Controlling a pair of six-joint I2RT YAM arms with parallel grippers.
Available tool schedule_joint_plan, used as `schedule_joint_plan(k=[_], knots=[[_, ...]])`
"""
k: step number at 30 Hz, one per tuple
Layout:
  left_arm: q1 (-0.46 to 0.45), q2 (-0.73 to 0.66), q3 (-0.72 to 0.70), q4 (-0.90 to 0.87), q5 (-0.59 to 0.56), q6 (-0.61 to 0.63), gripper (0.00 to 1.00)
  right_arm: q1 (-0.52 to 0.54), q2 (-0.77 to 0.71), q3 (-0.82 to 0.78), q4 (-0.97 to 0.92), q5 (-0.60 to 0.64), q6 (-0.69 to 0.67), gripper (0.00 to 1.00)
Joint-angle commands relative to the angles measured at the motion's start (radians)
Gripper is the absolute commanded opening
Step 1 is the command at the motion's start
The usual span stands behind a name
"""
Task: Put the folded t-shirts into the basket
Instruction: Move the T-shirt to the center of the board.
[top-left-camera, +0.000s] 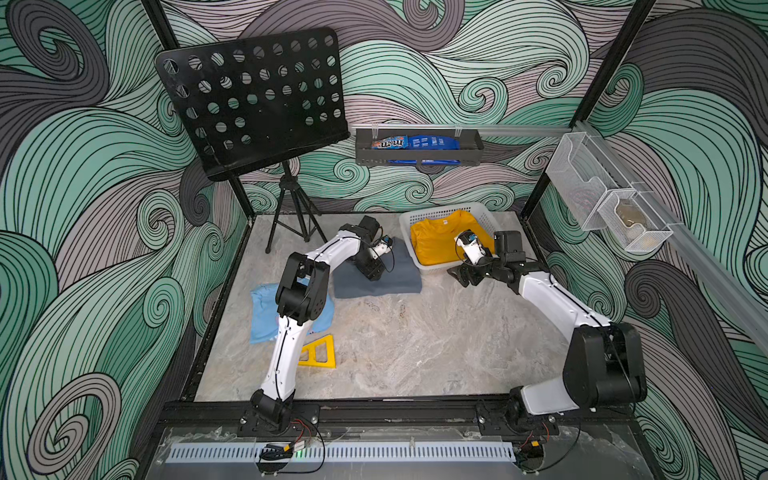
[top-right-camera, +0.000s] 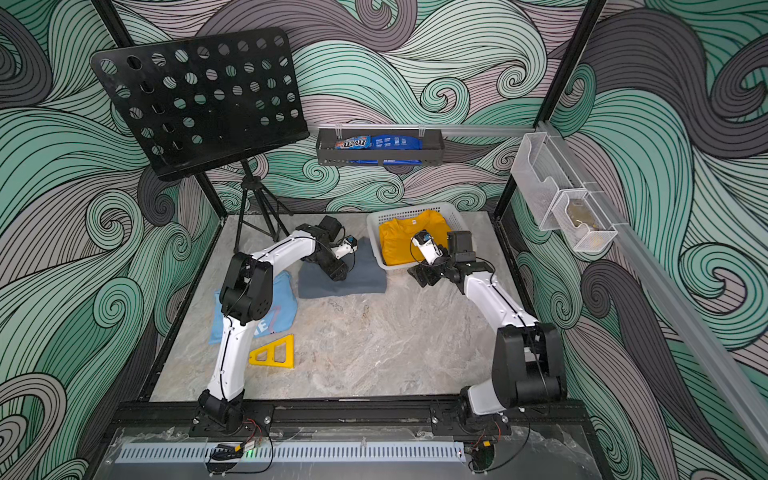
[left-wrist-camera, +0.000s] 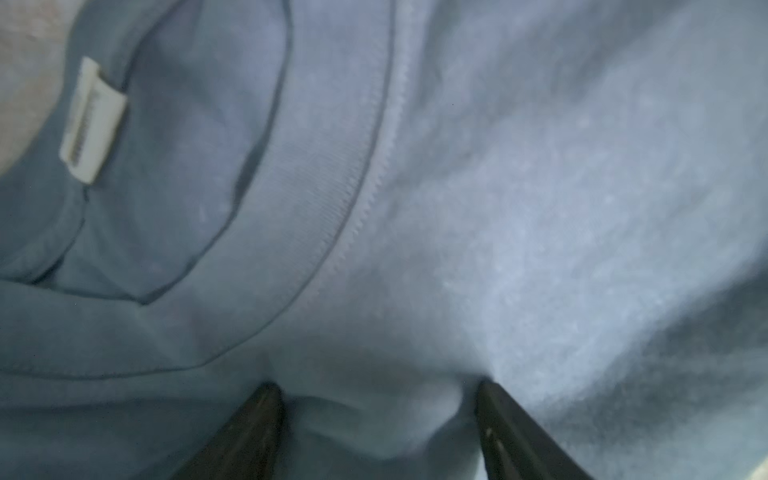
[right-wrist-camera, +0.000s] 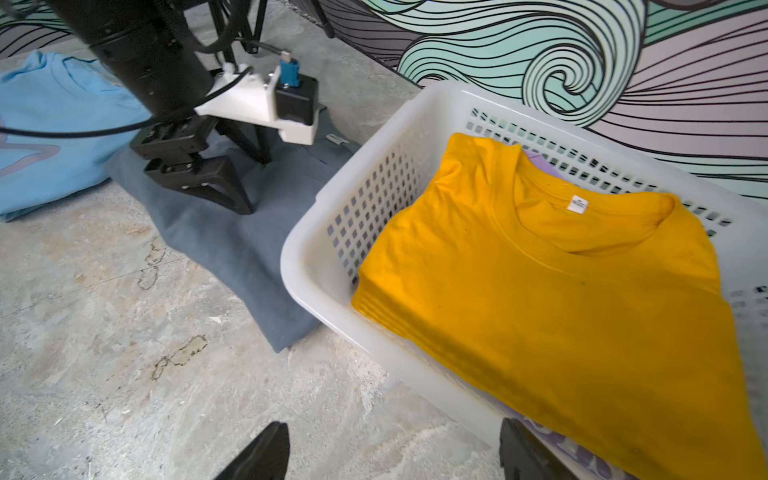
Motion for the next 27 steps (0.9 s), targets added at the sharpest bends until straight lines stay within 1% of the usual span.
schedule_joint_plan(k=[1,7,11,14,17,19,20,24,27], knots=[[-0.047,-0.104,-0.174,-0.049,-0.021,0.061,0.76,-0.055,-0.025,0.001,0.005,-0.060,0.020,0.85],[-0.141,-0.325,-0.519,0.053,-0.050,0.076,0.77,-0.110,-0.027,0.008,-0.010,-0.082,0.013,0.85],[-0.209,-0.417,-0.646,0.083,-0.043,0.032,0.78,-0.119,-0.022,0.019,-0.026,-0.086,0.014,0.85],[-0.265,-0.465,-0.666,0.082,-0.017,-0.032,0.79,-0.117,-0.009,0.031,-0.033,-0.083,0.014,0.85],[-0.307,-0.500,-0.658,0.075,0.048,-0.100,0.80,-0.105,0.009,0.052,-0.045,-0.062,0.020,0.85],[-0.321,-0.518,-0.650,0.081,0.092,-0.133,0.82,-0.086,0.022,0.073,-0.075,-0.046,0.021,0.85],[-0.322,-0.522,-0.642,0.084,0.106,-0.144,0.84,-0.072,0.029,0.083,-0.093,-0.039,0.019,0.85],[-0.297,-0.577,-0.612,0.078,0.094,-0.159,0.86,0.006,0.019,0.068,-0.162,-0.047,-0.035,0.84],[-0.223,-0.647,-0.627,0.067,0.109,-0.141,0.86,0.106,-0.019,-0.002,-0.174,-0.039,-0.090,0.84]])
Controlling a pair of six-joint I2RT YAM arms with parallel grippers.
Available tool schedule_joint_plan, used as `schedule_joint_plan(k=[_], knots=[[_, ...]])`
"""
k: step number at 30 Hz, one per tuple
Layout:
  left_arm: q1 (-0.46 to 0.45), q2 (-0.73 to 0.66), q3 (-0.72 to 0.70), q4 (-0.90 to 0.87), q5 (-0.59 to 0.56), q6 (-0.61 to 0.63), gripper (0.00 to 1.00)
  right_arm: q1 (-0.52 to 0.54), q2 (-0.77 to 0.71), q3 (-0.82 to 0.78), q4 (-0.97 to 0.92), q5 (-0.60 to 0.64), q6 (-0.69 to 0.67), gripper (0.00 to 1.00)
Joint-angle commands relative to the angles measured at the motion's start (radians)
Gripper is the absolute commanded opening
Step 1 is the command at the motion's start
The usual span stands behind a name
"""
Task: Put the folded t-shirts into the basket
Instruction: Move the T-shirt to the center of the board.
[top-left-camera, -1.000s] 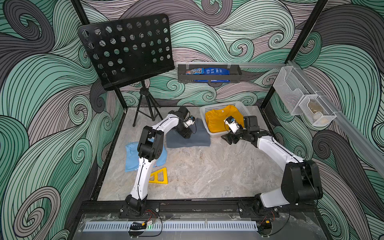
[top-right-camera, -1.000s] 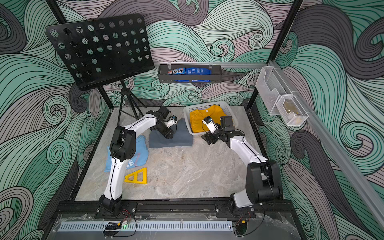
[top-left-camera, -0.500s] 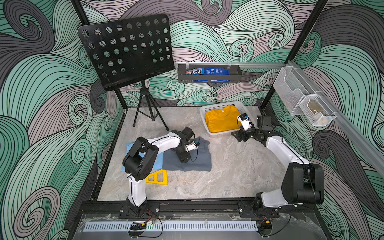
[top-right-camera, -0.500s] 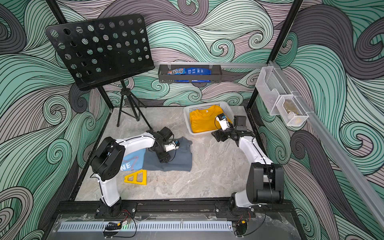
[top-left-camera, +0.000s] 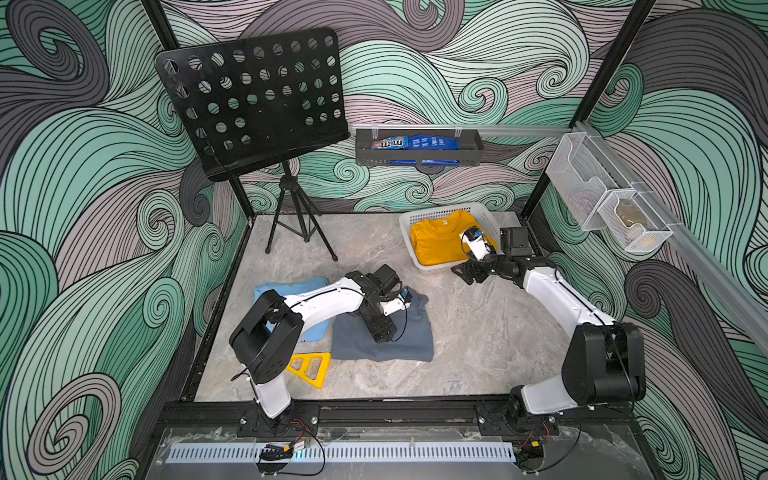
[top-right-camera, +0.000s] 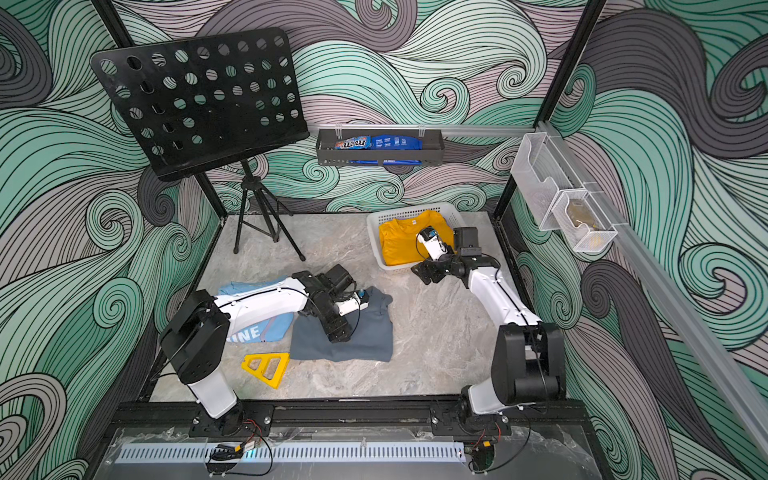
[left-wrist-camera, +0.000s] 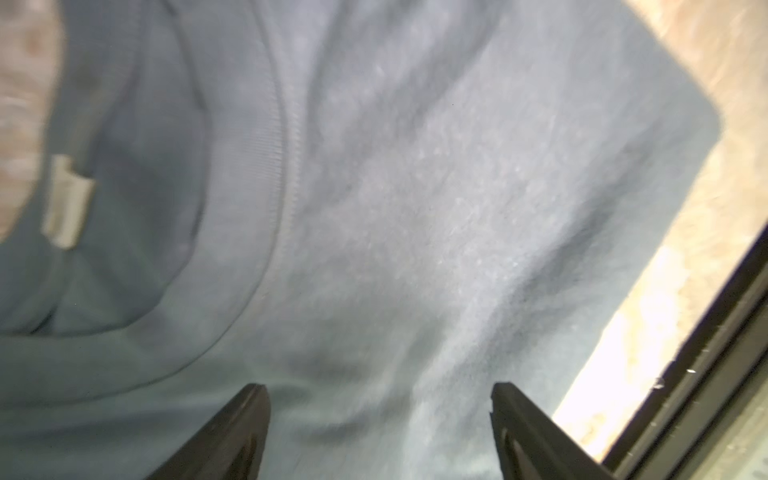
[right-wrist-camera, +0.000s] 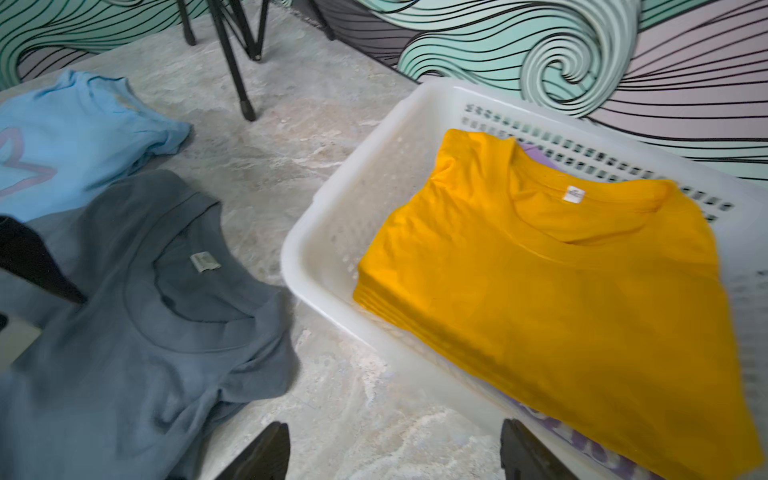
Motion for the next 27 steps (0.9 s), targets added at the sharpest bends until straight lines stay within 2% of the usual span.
schedule_joint_plan(k=[1,4,7,10,13,20,24,27], knots=[[0.100,-0.104,0.016,-0.027,0.046,-0.006,0.87,0.103,-0.046,-0.072,-0.061,-0.008,-0.068,0.84],[0.234,-0.150,-0.024,-0.029,0.078,0.001,0.87,0.221,-0.058,-0.137,-0.035,-0.039,-0.077,0.82],[0.357,-0.120,-0.012,-0.050,0.118,-0.015,0.87,0.364,-0.032,-0.182,0.009,-0.035,-0.074,0.77],[0.416,-0.043,0.049,-0.115,0.174,-0.037,0.86,0.486,0.033,-0.208,0.030,0.034,-0.082,0.69],[0.428,0.017,0.094,-0.138,0.168,-0.039,0.85,0.547,0.092,-0.227,0.040,0.102,-0.097,0.61],[0.428,0.095,0.136,-0.163,0.143,-0.012,0.85,0.539,0.064,-0.332,-0.012,0.204,-0.174,0.45],[0.427,0.128,0.157,-0.199,0.216,0.002,0.85,0.480,-0.029,-0.425,-0.056,0.259,-0.252,0.43],[0.420,0.153,0.172,-0.207,0.296,-0.014,0.85,0.422,-0.107,-0.432,-0.081,0.232,-0.280,0.45]])
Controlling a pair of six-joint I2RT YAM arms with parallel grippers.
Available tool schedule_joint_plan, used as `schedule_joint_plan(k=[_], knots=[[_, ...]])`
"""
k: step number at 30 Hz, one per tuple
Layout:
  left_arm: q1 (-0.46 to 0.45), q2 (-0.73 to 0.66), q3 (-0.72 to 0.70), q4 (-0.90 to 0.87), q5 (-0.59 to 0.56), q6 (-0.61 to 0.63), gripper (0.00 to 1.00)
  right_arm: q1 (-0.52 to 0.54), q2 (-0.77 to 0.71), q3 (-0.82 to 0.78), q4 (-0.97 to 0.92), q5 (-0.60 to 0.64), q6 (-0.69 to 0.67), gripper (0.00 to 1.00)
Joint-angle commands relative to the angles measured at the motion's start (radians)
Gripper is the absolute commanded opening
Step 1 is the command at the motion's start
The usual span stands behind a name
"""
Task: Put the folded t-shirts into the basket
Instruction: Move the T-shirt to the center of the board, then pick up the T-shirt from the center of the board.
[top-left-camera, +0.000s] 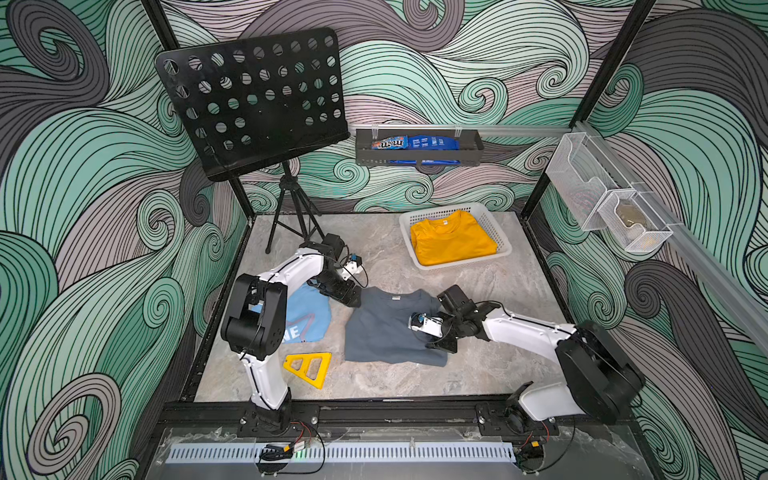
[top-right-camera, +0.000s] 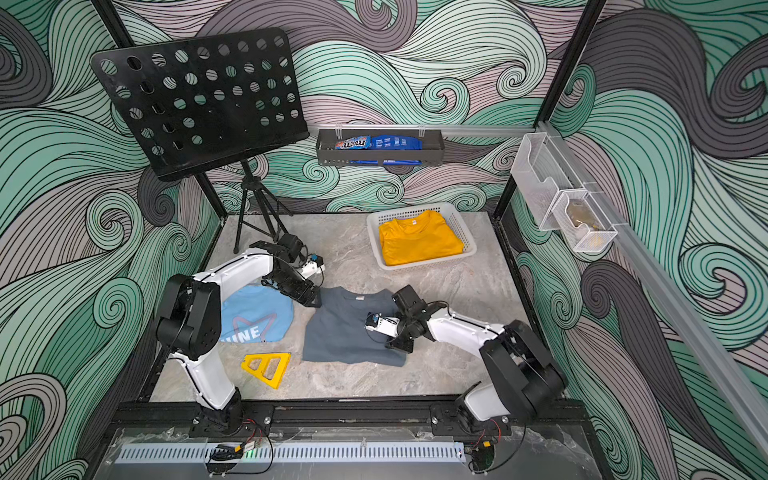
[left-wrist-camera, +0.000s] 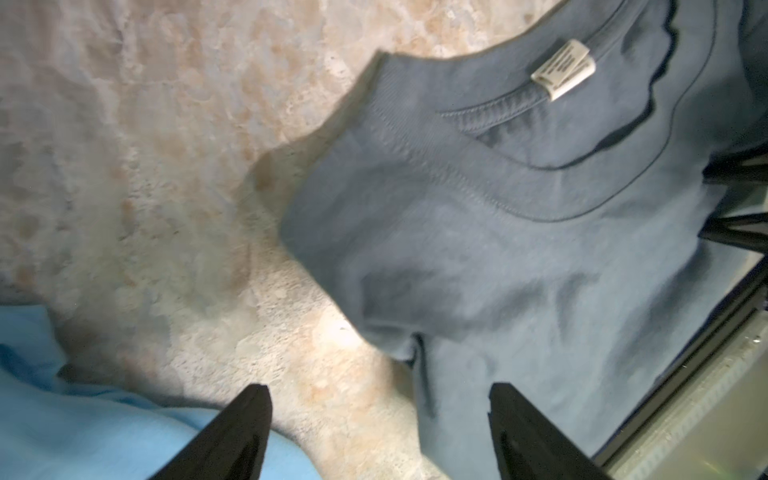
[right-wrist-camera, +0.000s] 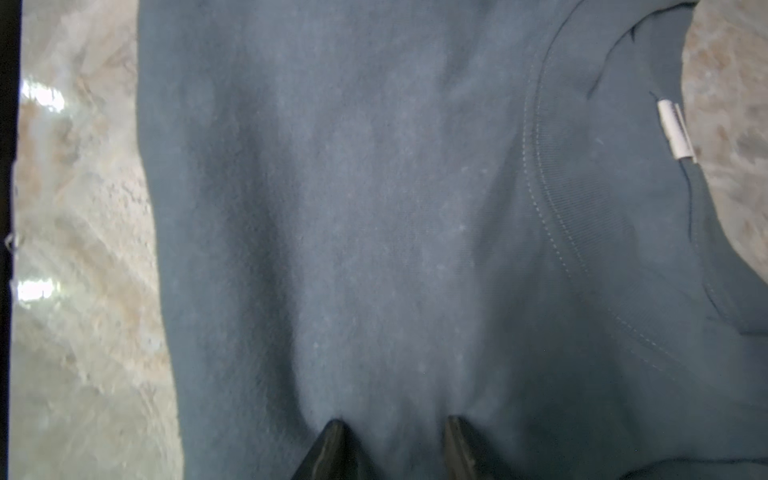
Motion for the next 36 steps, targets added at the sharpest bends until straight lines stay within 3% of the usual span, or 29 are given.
schedule_joint_plan(k=[1,7,11,15,30,34,36], knots=[[-0.018,0.044,0.051,-0.052,0.122,-0.008,0.85,-0.064,-0.052,0.015,-0.092,-0.004,-0.048,0.48],[-0.070,0.124,0.116,-0.027,0.153,-0.062,0.86,-0.245,-0.019,0.163,-0.107,-0.248,0.052,0.72],[-0.073,0.149,0.131,0.027,0.114,-0.088,0.86,-0.317,0.057,0.200,-0.041,-0.195,0.160,0.79],[-0.084,0.178,0.131,0.044,0.108,-0.100,0.85,-0.320,0.124,0.224,-0.011,-0.133,0.222,0.84],[-0.117,0.216,0.062,0.090,0.099,-0.110,0.83,-0.261,0.279,0.250,0.027,-0.047,0.287,0.87],[-0.128,0.222,0.037,0.094,0.116,-0.112,0.76,-0.240,0.306,0.247,0.020,-0.051,0.290,0.82],[-0.133,0.221,0.025,0.104,0.130,-0.117,0.68,-0.226,0.311,0.240,0.022,-0.061,0.296,0.74]])
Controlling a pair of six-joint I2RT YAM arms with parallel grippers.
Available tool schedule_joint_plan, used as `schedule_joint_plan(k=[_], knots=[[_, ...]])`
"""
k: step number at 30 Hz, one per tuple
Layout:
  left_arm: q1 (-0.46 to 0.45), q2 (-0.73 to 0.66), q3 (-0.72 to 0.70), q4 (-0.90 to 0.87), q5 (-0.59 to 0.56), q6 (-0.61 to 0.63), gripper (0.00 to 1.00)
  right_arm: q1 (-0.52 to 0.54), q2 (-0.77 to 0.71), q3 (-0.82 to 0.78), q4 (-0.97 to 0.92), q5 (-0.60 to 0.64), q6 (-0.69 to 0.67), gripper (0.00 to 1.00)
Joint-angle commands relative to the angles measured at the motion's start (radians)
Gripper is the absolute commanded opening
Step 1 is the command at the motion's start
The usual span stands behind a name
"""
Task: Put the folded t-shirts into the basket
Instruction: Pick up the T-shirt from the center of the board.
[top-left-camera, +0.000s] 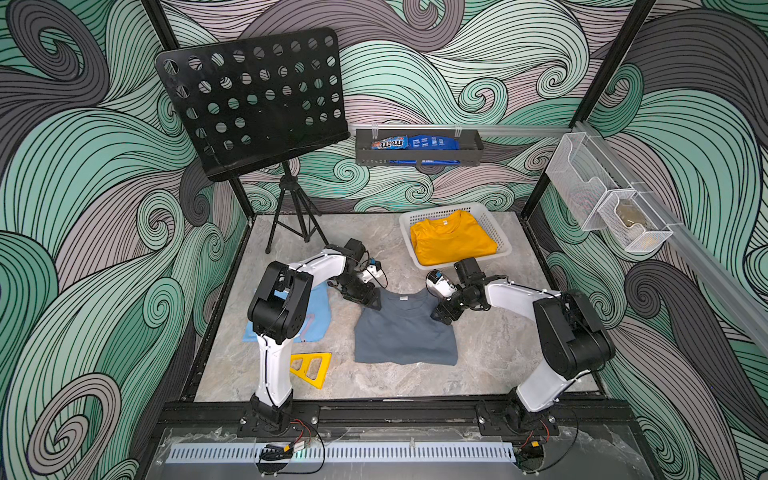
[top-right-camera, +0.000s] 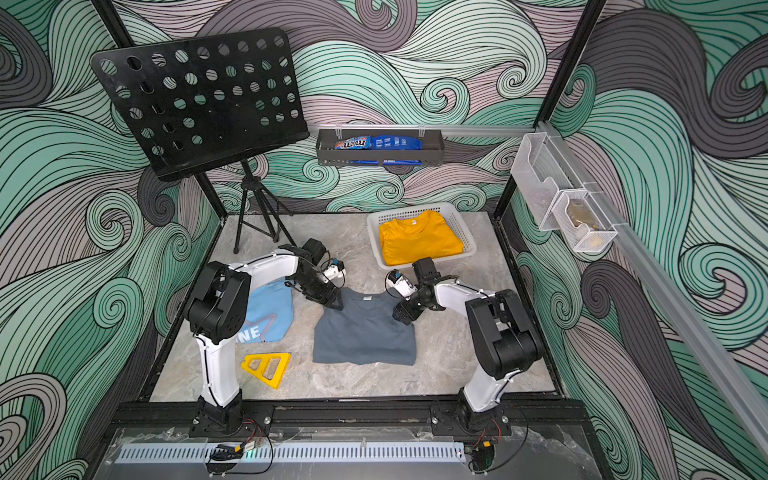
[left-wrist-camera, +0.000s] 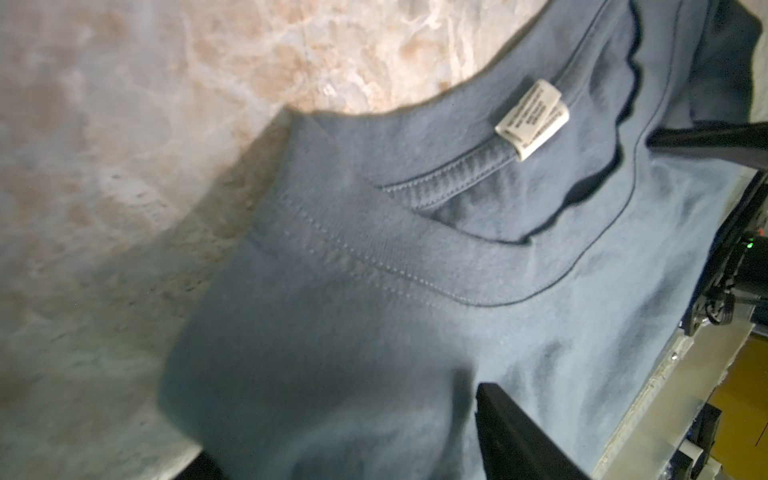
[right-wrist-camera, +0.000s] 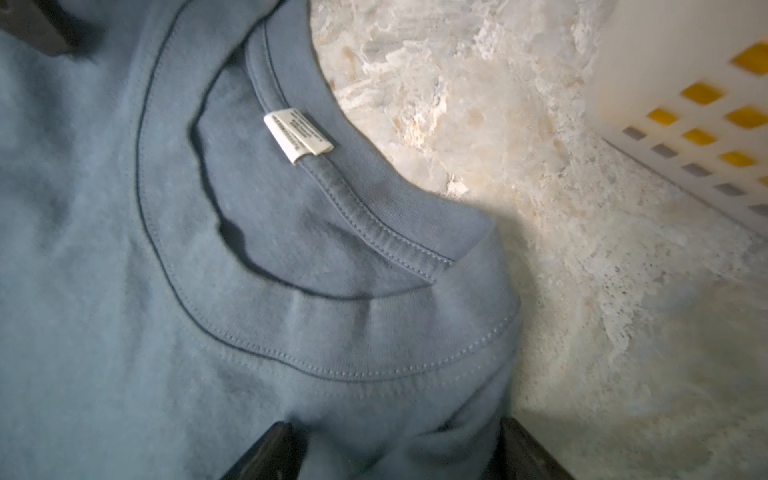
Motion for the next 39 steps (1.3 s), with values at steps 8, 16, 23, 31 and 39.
schedule_joint_plan(k=[8,16,23,31,39], knots=[[-0.019,0.010,-0.082,0.062,0.015,-0.048,0.29,0.038,0.025,0.012,-0.002,-0.070,0.035,0.34],[-0.006,-0.070,-0.109,0.121,0.033,-0.059,0.00,0.028,-0.060,0.001,0.051,-0.148,0.039,0.00],[0.034,-0.242,-0.200,0.243,0.131,-0.103,0.00,-0.029,-0.238,-0.054,0.085,-0.244,0.003,0.00],[0.035,-0.385,-0.154,0.227,0.242,-0.110,0.00,-0.104,-0.387,0.004,0.032,-0.341,-0.002,0.00],[0.029,-0.484,-0.055,0.336,0.273,-0.252,0.00,-0.174,-0.481,0.135,0.006,-0.356,0.059,0.00]])
